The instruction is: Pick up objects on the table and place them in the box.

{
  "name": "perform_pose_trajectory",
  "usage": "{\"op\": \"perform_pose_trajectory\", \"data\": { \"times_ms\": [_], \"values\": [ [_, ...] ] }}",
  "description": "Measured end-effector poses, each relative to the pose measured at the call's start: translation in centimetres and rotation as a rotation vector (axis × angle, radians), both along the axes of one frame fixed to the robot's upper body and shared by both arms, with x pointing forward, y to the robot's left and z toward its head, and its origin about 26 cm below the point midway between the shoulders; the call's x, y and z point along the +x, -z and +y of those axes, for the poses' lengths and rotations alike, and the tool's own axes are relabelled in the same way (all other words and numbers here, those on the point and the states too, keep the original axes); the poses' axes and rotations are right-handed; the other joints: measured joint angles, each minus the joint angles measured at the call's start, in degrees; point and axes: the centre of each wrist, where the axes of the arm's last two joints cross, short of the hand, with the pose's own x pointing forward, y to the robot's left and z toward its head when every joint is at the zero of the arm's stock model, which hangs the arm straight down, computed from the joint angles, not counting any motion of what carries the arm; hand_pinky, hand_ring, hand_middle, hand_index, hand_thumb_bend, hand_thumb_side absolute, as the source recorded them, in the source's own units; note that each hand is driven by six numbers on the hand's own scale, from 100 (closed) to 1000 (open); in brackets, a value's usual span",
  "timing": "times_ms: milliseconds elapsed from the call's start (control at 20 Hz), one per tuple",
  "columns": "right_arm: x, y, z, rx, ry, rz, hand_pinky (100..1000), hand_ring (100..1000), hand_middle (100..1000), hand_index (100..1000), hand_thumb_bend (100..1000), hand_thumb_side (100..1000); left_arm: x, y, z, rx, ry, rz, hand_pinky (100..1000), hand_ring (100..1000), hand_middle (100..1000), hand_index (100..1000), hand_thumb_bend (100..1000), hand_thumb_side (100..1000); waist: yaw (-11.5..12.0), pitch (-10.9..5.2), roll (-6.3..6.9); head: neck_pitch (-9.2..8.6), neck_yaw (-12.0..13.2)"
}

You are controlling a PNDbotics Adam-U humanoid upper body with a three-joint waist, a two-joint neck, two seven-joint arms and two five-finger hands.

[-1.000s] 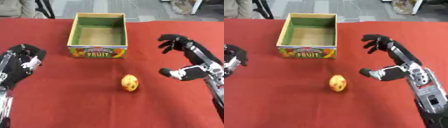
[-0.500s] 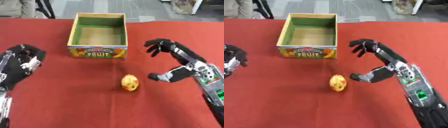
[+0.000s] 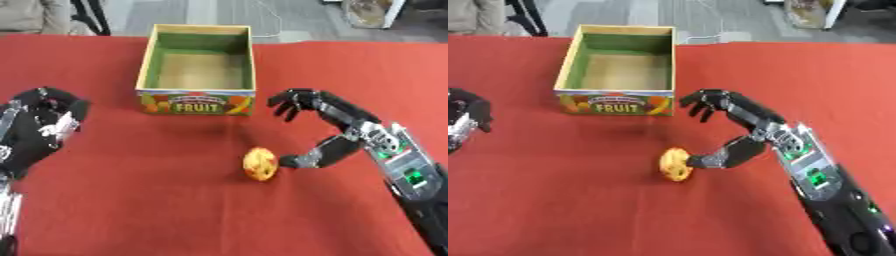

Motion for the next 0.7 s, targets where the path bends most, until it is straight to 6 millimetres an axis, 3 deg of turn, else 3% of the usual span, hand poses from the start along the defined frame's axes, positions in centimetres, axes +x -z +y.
{"op": "perform_pose_trajectory", "data": {
  "times_ms": [700],
  "values": [
    [0.6,2.4,1.0,-0.122,-0.038,0.014,644,747,786,899,586,341,0.0,0.0,0.0,0.001,0.003,0.002,465,514,514,578,449,371,0.25,-0.05,-0.29,0.01,-0.17]
  ]
}}
